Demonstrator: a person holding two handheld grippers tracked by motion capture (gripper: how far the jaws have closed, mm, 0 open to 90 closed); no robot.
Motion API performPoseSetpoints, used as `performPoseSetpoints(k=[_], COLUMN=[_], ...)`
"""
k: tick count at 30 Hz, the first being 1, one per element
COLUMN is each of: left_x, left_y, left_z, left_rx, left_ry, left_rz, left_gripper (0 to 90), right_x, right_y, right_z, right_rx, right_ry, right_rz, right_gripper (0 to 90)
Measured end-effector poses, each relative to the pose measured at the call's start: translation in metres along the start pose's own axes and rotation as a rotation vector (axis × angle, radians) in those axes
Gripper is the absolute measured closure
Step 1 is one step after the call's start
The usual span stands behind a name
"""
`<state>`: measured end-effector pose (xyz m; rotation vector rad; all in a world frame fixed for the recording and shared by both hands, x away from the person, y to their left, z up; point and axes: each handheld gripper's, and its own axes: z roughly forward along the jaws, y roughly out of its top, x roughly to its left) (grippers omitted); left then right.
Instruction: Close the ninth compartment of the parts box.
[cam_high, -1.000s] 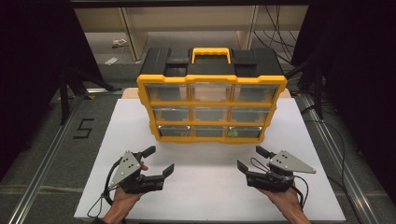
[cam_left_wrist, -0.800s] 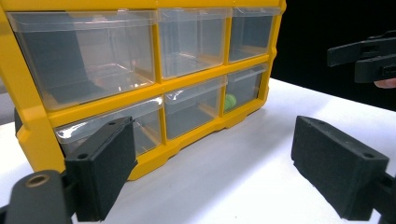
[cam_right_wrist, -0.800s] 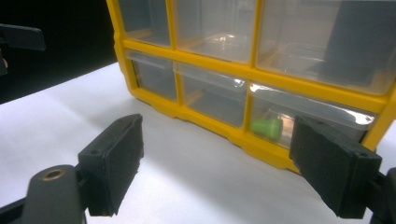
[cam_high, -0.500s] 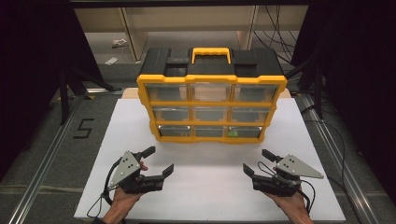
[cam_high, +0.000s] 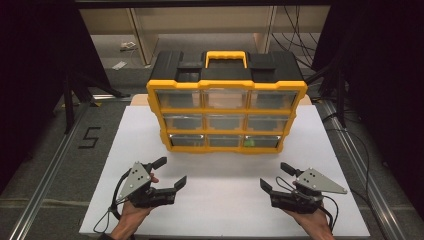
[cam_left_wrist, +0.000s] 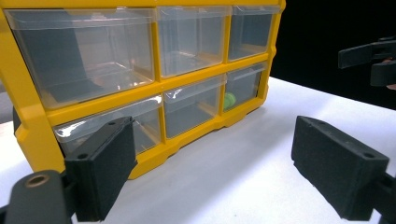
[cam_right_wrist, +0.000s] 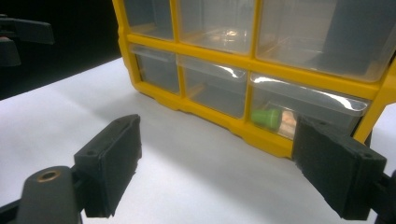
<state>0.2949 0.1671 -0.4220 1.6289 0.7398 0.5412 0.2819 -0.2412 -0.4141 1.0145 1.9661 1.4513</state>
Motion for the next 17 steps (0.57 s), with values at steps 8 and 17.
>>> performPoseSetpoints(k=[8, 17], left_x=[-0.0002, 0.0000], left_y=[-0.0001, -0.0002], left_z=[0.0003, 0.0004], left_rx=[0.001, 0.001], left_ry=[0.002, 0.003], left_rz=[0.002, 0.001], left_gripper=[13.7, 13.7], right_x=[-0.0010, -0.0007], right_y=[0.0021, 0.0019], right_z=[-0.0002, 0.0006], right_rx=[-0.007, -0.003], right_ry=[-0.003, 0.003], right_rz=[0.002, -0.001], right_gripper=[16.8, 16.8])
